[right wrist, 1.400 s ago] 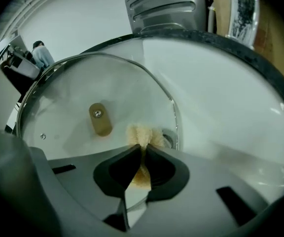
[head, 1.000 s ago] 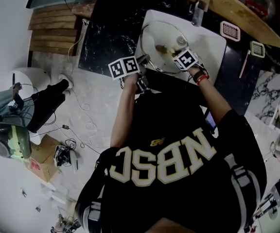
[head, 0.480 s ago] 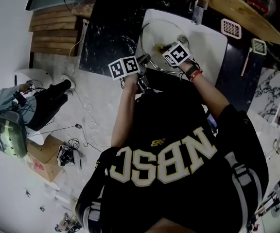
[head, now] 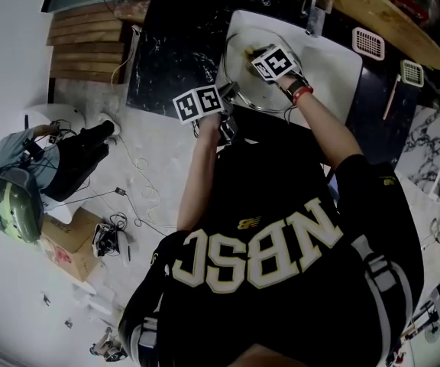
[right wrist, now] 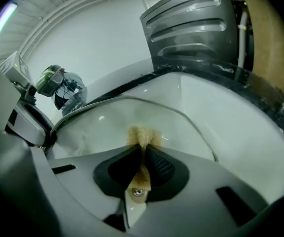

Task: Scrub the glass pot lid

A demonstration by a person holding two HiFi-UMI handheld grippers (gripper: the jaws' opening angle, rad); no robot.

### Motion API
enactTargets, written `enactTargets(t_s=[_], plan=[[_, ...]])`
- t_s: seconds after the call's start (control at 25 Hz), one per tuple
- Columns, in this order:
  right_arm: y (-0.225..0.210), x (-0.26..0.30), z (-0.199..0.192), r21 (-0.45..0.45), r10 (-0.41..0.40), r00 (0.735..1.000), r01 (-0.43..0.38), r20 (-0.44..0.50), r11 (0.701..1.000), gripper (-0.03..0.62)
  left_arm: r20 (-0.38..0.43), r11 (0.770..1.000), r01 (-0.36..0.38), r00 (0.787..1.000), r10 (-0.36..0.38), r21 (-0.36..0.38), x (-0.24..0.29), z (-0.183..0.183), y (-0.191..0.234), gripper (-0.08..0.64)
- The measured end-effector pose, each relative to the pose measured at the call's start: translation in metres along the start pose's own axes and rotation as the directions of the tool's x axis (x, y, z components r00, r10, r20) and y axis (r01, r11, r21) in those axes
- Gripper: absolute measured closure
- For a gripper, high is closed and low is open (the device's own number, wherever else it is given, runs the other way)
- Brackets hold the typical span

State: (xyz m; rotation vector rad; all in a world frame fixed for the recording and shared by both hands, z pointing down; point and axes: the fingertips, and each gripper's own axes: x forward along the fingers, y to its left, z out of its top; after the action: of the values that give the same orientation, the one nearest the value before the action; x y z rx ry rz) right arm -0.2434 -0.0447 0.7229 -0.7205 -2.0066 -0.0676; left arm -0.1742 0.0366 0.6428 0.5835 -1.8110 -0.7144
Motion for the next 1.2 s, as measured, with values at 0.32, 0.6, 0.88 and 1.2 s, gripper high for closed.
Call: enactTargets(t_s=[0.32,0.6,0.88,1.2], plan=[[-0.035,0.004,-0.015,0.043,-0.067,0.997,0.065,0.038,0.997,0.551,-0.010,1.000,0.002,1.000,-0.002,-0.005,0.002,-0.002,-0.002,0.486],[-0.065,-0.002,-0.049,0.090,-0.143,0.990,0.142,-0.003,0.986,0.551,-0.028,1.000,0.004,1.000,-0.004,-0.004,0.003,-0.006,-0.003,0.485],[-0.064,-0.021,-0.093,0.014,-0.177,0.975,0.180,-0.134,0.984,0.552,-0.022,1.000,0.008,1.000,-0.008,-0.002,0.002,-0.006,-0.003,0.483],[-0.004,-0.037,-0.105,-0.044,-0.089,0.978,0.082,-0.189,0.996,0.561,-0.030,1.000,0.008,1.000,-0.008,0.016,0.003,-0.005,-0.003,0.482]])
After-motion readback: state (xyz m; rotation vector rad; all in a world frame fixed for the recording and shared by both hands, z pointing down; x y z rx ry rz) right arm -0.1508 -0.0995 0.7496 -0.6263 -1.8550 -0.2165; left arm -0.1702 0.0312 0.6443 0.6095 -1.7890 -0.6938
